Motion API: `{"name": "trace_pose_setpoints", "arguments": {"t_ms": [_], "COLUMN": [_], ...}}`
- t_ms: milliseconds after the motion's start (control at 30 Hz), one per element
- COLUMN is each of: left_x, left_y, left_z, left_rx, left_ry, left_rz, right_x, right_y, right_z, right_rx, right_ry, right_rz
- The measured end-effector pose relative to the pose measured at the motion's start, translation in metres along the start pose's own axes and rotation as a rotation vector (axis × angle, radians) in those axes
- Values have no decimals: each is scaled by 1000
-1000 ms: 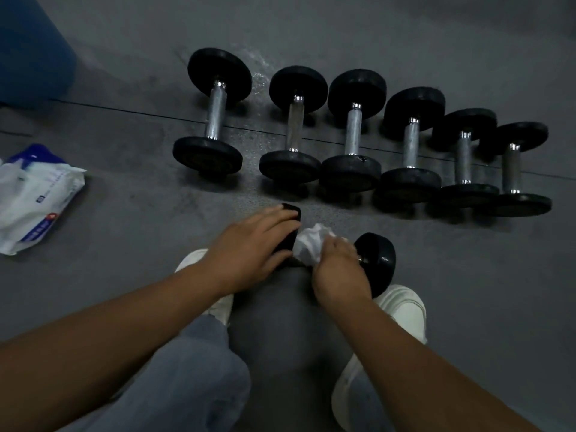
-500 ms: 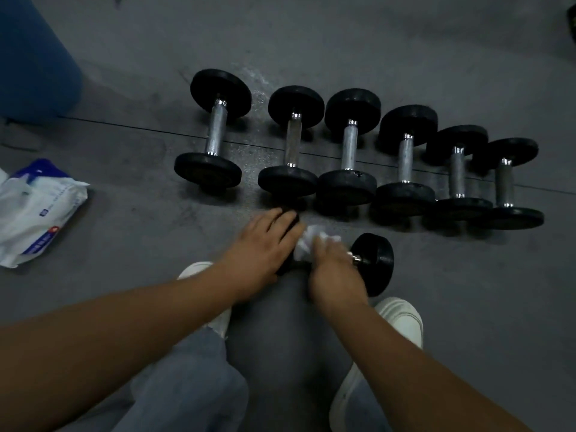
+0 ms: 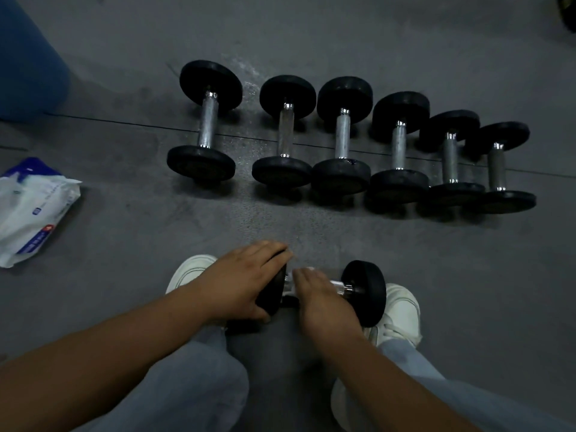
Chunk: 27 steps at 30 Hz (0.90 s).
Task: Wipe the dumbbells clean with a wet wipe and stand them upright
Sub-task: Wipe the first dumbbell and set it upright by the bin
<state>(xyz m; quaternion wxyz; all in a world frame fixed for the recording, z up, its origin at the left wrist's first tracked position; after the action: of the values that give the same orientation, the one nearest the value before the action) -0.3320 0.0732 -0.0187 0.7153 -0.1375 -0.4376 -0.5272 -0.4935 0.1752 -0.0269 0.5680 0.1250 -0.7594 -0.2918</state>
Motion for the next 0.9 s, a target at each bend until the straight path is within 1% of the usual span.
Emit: {"name": "trace_pose_setpoints", "arguments": {"t_ms": [67,100,133,200,233,333,367,433,467,500,533,567,600,633,667,700,733,767,800,833,867,900], "left_x": [3,4,6,10,11,21,24,31,35,38,41,44,47,49,50,46,40,34,30,31,34,38], "left_y": [-7,-9,-10,-13,-15,-28,-32,-39,-41,-40,-39,-38,-38,-37,-37,-38,-40,-42,-46,-50,-54,-59], "left_z": [-3,-4,-6,-11,-13,-22,-26,-36,-42,-47,-52,-53,-49,-42,-32,-22,-15,-12,-12,-14,-16,-18], "left_rx": [26,27,29,42,47,114,147,209,248,290,320,320,281,213,141,95,85,103,129,146,155,159], "left_ry": [37,44,50,80,98,183,237,401,501,585,614,566,466,362,267,170,65,-52,-151,-217,-250,-254], "left_rz": [-84,-96,-98,-107,-116,-139,-156,-158,-141,-114,-71,-5,79,156,178,132,54,-6,-27,-23,-21,-24], "right_x": [4,4,5,5,7,24,26,28,30,31,34,36,38,37,34,31,32,35,38,46,55,66], "right_y": [-12,-14,-13,-6,-4,-18,-23,-25,-23,-25,-29,-33,-34,-35,-35,-35,-33,-40,-45,-58,-72,-85], "right_z": [8,8,3,-10,-9,8,8,-3,-6,-3,3,9,10,6,-1,-4,-5,-2,3,6,9,11], "right_rx": [-159,-208,-175,1,31,-145,-122,61,122,95,-5,-109,-157,-106,-9,67,92,88,62,50,37,5], "right_ry": [-12,-4,19,55,61,130,121,117,122,116,118,103,79,62,60,46,32,21,38,85,135,136], "right_rz": [-69,-64,-25,41,51,20,16,29,35,35,27,30,31,62,78,109,135,165,161,131,55,-48]}}
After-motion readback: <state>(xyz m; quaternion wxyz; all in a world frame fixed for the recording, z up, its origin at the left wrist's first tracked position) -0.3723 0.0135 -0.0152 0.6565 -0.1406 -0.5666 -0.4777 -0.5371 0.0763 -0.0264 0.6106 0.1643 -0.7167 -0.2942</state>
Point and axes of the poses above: each hand's wrist, its own y-axis away from the middle knuckle, its own x-axis out of the back of the hand, z = x × y, the point moved 2 cm from there along -y, towards the middle knuckle, and after that the axes turned 7 degrees about y, right-handed, at the moved point
